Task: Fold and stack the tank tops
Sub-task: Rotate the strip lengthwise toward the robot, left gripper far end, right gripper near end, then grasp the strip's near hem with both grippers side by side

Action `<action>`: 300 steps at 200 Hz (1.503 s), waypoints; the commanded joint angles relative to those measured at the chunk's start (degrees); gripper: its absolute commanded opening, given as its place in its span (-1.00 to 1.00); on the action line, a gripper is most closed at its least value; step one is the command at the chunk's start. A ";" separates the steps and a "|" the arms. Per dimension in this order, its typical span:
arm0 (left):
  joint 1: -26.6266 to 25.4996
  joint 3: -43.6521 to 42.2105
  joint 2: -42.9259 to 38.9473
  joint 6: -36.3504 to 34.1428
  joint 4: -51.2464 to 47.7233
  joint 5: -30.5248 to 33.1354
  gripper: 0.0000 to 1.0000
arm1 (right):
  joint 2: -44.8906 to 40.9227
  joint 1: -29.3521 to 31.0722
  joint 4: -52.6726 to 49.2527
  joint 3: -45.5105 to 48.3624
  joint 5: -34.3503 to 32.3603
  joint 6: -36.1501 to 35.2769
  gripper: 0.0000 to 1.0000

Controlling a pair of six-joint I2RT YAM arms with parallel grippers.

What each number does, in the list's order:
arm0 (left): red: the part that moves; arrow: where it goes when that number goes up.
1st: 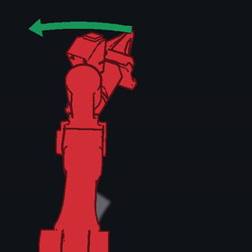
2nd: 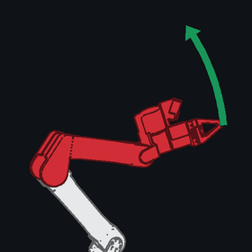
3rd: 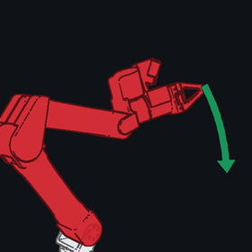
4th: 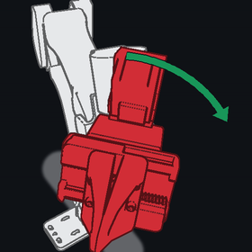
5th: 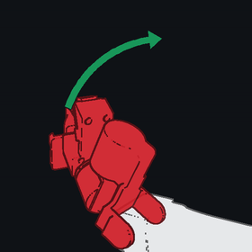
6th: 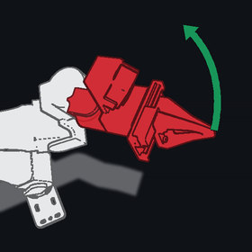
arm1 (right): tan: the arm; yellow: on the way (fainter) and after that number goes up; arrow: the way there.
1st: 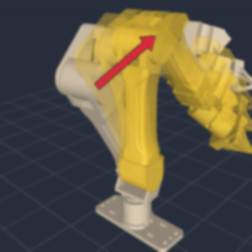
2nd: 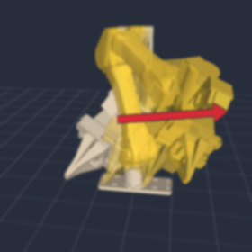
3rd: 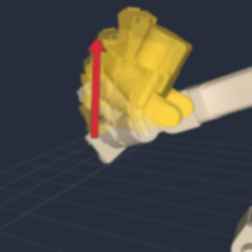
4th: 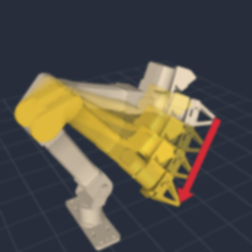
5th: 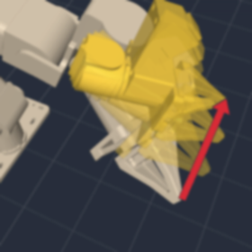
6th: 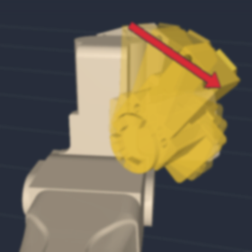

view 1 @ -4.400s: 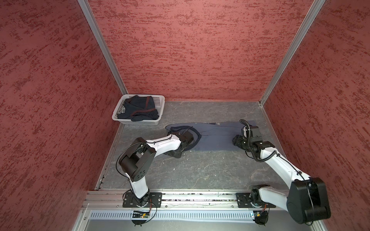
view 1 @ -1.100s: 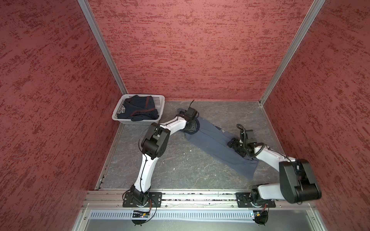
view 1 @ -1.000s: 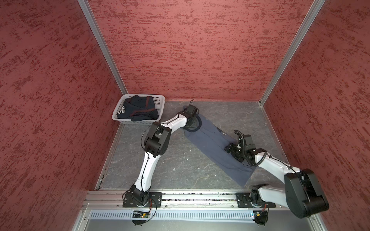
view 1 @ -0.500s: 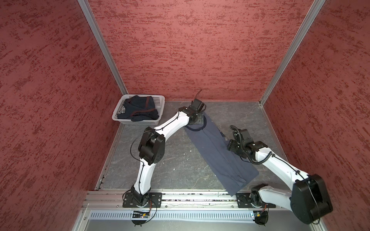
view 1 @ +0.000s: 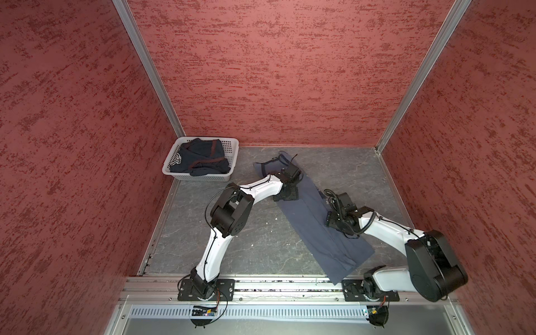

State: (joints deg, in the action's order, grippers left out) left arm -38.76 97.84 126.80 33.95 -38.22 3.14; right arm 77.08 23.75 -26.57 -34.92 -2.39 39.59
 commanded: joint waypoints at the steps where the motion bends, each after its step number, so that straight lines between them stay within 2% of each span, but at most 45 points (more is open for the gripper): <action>1: 2.59 2.13 3.28 -4.40 4.13 -0.32 0.50 | 0.54 6.05 2.27 5.09 8.49 7.48 0.54; 25: 4.68 6.68 7.60 -9.60 5.22 -1.65 0.50 | 1.08 16.17 5.76 4.46 9.84 14.84 0.54; 50: 5.92 13.24 11.36 -14.35 4.81 -1.87 0.51 | 3.76 23.27 6.06 -0.35 8.43 18.67 0.54; 69: 6.49 19.93 13.81 -16.20 1.74 -2.10 0.51 | 4.92 25.26 5.43 -3.54 7.24 19.42 0.54; 83: 6.06 24.10 14.20 -16.87 -2.04 -0.93 0.51 | 4.23 25.47 1.31 -5.81 4.43 18.48 0.55; 97: 5.32 23.25 11.72 -17.19 -2.94 0.38 0.52 | 1.62 25.46 -5.72 -7.80 -1.90 17.41 0.55; 113: 5.02 20.97 7.77 -15.80 -4.90 1.12 0.53 | -2.50 25.45 -8.53 -7.29 -4.71 16.50 0.55; 138: 4.94 11.50 -2.90 -10.79 -7.88 2.20 0.54 | -9.09 25.55 -8.12 -2.51 -1.21 17.95 0.51; 162: 3.91 -9.49 -19.22 -6.18 -2.17 -0.57 0.57 | -13.48 27.86 -8.63 2.41 1.58 21.93 0.45; 180: 2.06 -24.94 -30.76 -3.08 0.16 -0.14 0.57 | -16.19 31.52 -10.17 4.40 2.69 25.40 0.44; 199: 0.08 -37.73 -41.61 0.49 -0.60 0.14 0.56 | -19.32 35.56 -10.29 7.12 3.79 29.88 0.42; 222: -2.52 -49.90 -53.00 5.22 -1.38 -2.77 0.56 | -22.75 39.55 -9.01 10.85 5.25 35.14 0.38; 259: -9.07 -61.39 -62.40 13.08 -0.96 -6.65 0.52 | -24.05 45.00 -5.58 13.60 5.21 40.54 0.29; 300: -15.20 -68.56 -63.48 19.57 5.34 -9.98 0.46 | -22.59 46.94 -2.28 15.90 5.47 42.87 0.14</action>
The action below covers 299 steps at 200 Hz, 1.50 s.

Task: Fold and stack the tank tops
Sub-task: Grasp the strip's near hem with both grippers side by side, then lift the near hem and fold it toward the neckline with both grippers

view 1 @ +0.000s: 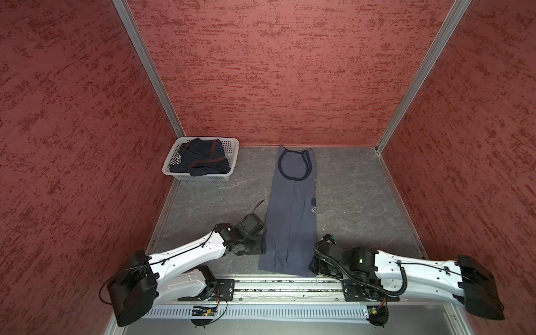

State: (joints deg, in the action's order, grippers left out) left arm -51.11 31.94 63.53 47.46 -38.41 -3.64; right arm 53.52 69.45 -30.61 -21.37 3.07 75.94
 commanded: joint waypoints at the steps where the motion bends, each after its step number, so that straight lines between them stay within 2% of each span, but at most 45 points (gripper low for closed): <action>1: -3.03 -2.71 -0.09 6.19 5.72 -3.30 0.45 | 0.98 1.27 1.77 2.37 0.01 6.60 0.13; 41: -8.48 -3.64 2.73 9.55 4.65 -3.19 0.35 | 0.81 2.00 1.73 3.29 -0.47 7.46 -0.04; 96: -12.72 -3.78 4.39 10.81 5.40 -5.11 -0.09 | 1.93 2.27 4.11 3.02 -0.26 7.03 -0.36; 122: -13.11 -2.69 3.53 9.62 2.36 -4.20 -0.36 | 2.21 2.28 3.04 2.17 -1.24 7.50 -0.56; 179: -12.54 0.88 0.20 8.53 3.88 -0.35 -1.00 | 1.08 2.27 -2.98 -2.49 -6.60 7.99 -0.75; 208: -9.67 7.26 -1.27 4.31 2.27 2.89 -1.00 | -1.35 1.49 -5.51 -6.84 -12.48 6.54 -0.79; 224: -5.29 11.17 -0.85 1.11 2.40 2.38 -1.00 | -2.01 -2.24 -6.88 -10.07 -14.08 2.07 -0.79; 258: 4.90 19.49 5.68 -5.80 6.44 -1.83 -1.00 | -0.77 -17.47 -4.72 -16.95 -12.22 -14.31 -0.82; 279: 9.94 25.00 12.54 -8.91 9.02 -3.87 -1.00 | 4.54 -25.97 -0.33 -21.73 -10.38 -24.33 -0.82; 299: 14.00 29.53 18.77 -10.30 11.92 -5.64 -1.00 | 11.26 -32.70 3.38 -25.22 -7.36 -30.69 -0.84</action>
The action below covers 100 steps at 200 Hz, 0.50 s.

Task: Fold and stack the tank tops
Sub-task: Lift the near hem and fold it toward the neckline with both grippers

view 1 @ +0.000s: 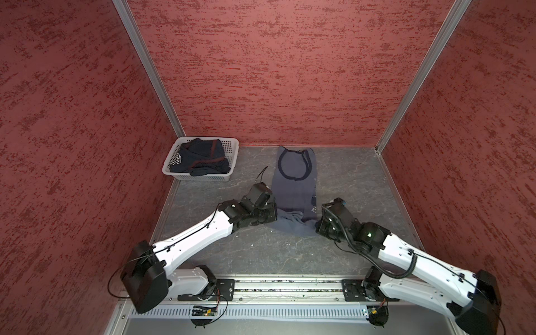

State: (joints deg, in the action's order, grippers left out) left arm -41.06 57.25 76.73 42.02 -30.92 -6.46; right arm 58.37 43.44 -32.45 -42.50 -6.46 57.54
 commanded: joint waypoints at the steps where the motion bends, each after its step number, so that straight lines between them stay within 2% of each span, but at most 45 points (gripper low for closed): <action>1: 4.13 4.51 6.08 -4.89 4.49 -2.84 -1.00 | 6.76 -7.05 5.38 -4.26 2.43 -12.54 -0.84; 50: 9.59 16.95 19.91 -7.38 7.52 -5.32 -1.00 | 22.21 -17.43 10.64 -14.05 9.13 -21.97 -0.84; 100: 13.01 23.05 29.67 -6.91 9.39 -6.96 -1.00 | 33.39 -23.07 14.35 -19.96 13.47 -24.68 -0.84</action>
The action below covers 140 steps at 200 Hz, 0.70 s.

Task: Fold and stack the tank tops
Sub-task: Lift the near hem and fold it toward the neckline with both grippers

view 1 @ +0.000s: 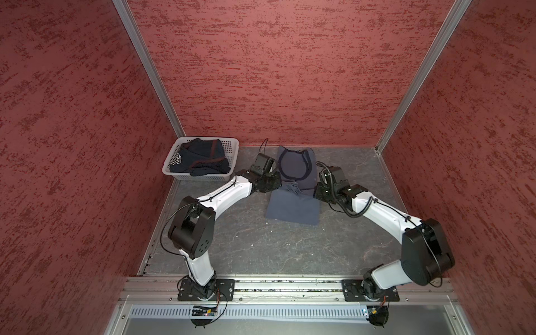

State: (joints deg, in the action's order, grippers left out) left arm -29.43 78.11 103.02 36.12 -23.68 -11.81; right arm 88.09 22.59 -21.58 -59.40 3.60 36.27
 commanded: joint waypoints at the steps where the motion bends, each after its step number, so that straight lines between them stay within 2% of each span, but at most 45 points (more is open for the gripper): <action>1: 1.43 2.26 3.57 -1.03 2.20 -1.62 -1.00 | 4.04 -2.34 3.61 -3.24 3.56 -3.51 -0.84; 53: 3.18 6.27 11.41 -0.69 3.80 -1.20 -1.00 | 13.26 -5.34 6.39 -7.93 5.68 -4.72 -0.79; 75: 3.94 8.60 14.65 -0.68 3.33 -1.48 -0.91 | 16.15 -6.05 7.04 -9.64 6.29 -5.15 -0.67; 84: 4.16 9.33 15.53 -0.61 2.77 -0.77 -0.78 | 17.18 -6.24 6.40 -10.70 5.71 -5.37 -0.52; 100: 4.46 10.53 16.39 -0.66 1.40 0.63 -0.28 | 18.33 -6.54 3.83 -12.66 3.38 -5.77 -0.20; 117: 4.47 12.56 16.04 -1.84 -1.91 2.00 -0.07 | 17.31 -6.55 0.99 -13.56 0.28 -6.79 -0.01; 129: 3.92 12.09 14.14 -2.97 -3.14 3.46 0.12 | 15.17 -6.30 -0.02 -12.69 -1.09 -7.24 0.04; 140: 3.19 10.60 11.55 -4.11 -3.84 5.70 0.19 | 12.93 -5.63 0.29 -11.00 -0.98 -7.89 0.05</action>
State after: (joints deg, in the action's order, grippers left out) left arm -25.15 89.10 118.93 35.05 -24.45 -10.46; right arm 105.82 16.36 -18.87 -71.09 6.13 30.48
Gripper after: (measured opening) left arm 0.562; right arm 0.517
